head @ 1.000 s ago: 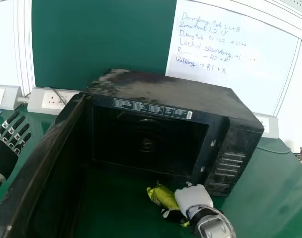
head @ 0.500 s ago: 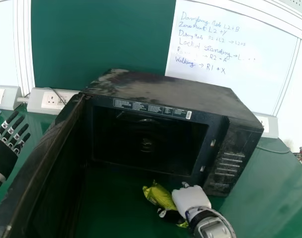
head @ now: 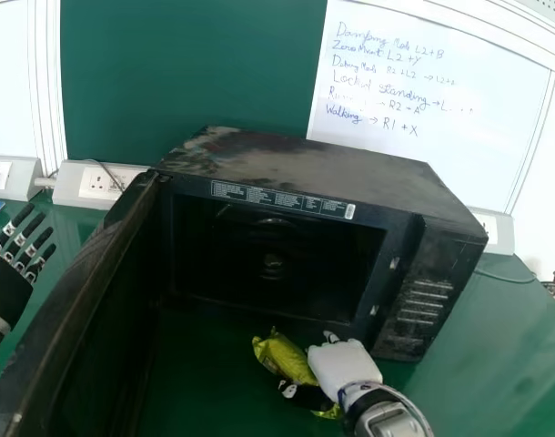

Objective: Put biscuit inside oven

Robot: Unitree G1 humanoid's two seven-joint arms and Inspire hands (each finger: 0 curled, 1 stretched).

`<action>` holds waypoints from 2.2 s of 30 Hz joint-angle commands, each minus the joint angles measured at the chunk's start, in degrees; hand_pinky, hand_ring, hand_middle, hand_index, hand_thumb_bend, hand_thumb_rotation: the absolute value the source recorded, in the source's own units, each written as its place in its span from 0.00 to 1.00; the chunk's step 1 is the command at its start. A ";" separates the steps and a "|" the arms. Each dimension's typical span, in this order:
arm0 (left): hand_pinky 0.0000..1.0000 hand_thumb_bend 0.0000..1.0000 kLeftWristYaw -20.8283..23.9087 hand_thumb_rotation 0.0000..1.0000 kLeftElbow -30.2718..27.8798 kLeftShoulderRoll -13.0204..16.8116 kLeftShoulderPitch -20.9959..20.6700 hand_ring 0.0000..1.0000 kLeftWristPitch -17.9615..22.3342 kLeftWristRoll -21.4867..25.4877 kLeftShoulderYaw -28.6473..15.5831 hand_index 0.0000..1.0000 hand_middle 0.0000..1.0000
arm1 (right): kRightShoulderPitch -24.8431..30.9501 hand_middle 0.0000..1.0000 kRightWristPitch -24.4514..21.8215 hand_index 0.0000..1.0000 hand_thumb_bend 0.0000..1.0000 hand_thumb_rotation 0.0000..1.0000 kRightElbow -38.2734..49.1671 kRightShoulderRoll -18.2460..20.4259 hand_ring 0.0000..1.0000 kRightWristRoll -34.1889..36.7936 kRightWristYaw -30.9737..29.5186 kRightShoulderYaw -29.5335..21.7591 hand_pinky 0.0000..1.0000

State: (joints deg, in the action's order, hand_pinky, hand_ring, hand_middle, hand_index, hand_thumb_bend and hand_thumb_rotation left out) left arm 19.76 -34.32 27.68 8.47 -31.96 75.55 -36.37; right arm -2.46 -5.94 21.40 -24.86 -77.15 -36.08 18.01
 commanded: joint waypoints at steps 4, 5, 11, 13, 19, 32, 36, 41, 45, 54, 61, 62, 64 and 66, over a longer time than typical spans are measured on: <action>1.00 0.39 0.83 0.17 -0.35 0.60 -0.64 0.95 0.30 1.23 0.13 0.81 0.89 | -0.45 0.44 -0.62 0.50 0.53 0.00 1.56 -0.44 0.45 0.40 0.37 -1.11 0.41; 1.00 0.39 0.51 0.16 -0.30 0.61 -0.58 0.96 0.39 0.98 0.18 0.81 0.90 | -0.49 0.43 -0.59 0.51 0.53 0.00 1.71 -0.47 0.43 0.54 0.51 -1.23 0.39; 1.00 0.39 -1.36 0.17 0.07 0.56 -0.13 0.97 0.62 0.39 0.11 0.81 0.90 | -0.91 0.42 -0.61 0.51 0.53 0.00 2.74 -0.41 0.42 0.51 0.24 -1.60 0.37; 1.00 0.39 -1.89 0.18 0.33 0.55 -0.04 0.98 0.58 0.28 0.04 0.83 0.92 | -1.24 0.42 -0.83 0.52 0.53 0.00 3.11 -0.30 0.42 0.10 -0.57 -1.55 0.38; 1.00 0.43 -1.58 0.17 0.32 0.29 -0.01 0.99 0.61 0.46 0.01 0.83 0.92 | -2.18 0.44 -1.71 0.51 0.53 0.00 4.06 0.25 0.49 -0.50 -2.47 -1.71 0.46; 1.00 0.41 -1.55 0.16 0.29 0.29 -0.09 1.00 0.62 0.43 0.09 0.85 0.94 | -4.01 0.47 -2.41 0.49 0.53 0.00 4.40 1.58 0.49 0.57 -0.93 -2.95 0.46; 1.00 0.40 -1.71 0.17 0.34 0.41 -0.10 1.00 0.56 0.32 0.10 0.85 0.94 | -5.33 0.46 -2.66 0.50 0.53 0.00 3.95 2.06 0.48 0.39 -0.30 -3.09 0.45; 1.00 0.40 -1.86 0.16 0.35 0.23 -0.20 0.99 0.68 0.38 0.21 0.85 0.94 | -7.28 0.48 -3.04 0.49 0.53 0.00 3.14 2.57 0.51 -0.08 -0.03 -2.84 0.50; 1.00 0.37 -1.33 0.16 -0.02 0.26 -0.06 0.99 0.60 -0.08 0.35 0.86 0.94 | -8.74 0.49 -3.32 0.49 0.53 0.00 2.48 3.30 0.52 0.16 0.84 -2.61 0.52; 1.00 0.40 -0.52 0.16 -0.16 0.03 -0.24 0.98 0.57 0.50 0.28 0.86 0.92 | -11.92 0.49 -4.40 0.49 0.53 0.00 0.88 4.99 0.53 0.25 -0.21 -2.02 0.54; 1.00 0.40 -1.97 0.16 -0.06 -0.07 0.13 0.99 0.78 0.23 0.28 0.87 0.94 | -14.75 0.48 -4.83 0.49 0.53 0.00 -1.26 5.61 0.53 -0.79 -0.48 -0.78 0.54; 1.00 0.39 -1.92 0.16 -0.18 -0.06 0.19 0.99 0.77 0.24 0.26 0.87 0.94 | -15.08 0.48 -4.76 0.49 0.53 0.00 -1.65 5.56 0.53 -0.58 -0.20 -0.61 0.53; 1.00 0.39 -1.88 0.16 -0.18 -0.15 0.25 0.98 0.82 0.56 0.17 0.86 0.93 | -15.72 0.47 -4.63 0.50 0.53 0.00 -2.57 5.50 0.50 -0.59 0.65 -0.20 0.51; 1.00 0.38 -2.24 0.16 -0.05 -0.17 0.34 0.98 0.90 0.66 0.10 0.86 0.93 | -16.53 0.46 -4.75 0.50 0.53 0.00 -3.48 5.58 0.47 -0.78 0.85 0.24 0.46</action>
State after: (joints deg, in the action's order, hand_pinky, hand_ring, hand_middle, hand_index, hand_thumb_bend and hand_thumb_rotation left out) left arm 18.18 -33.84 27.65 8.64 -31.68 75.57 -36.36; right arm -17.09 -10.49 18.59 -19.58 -77.48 -36.31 18.05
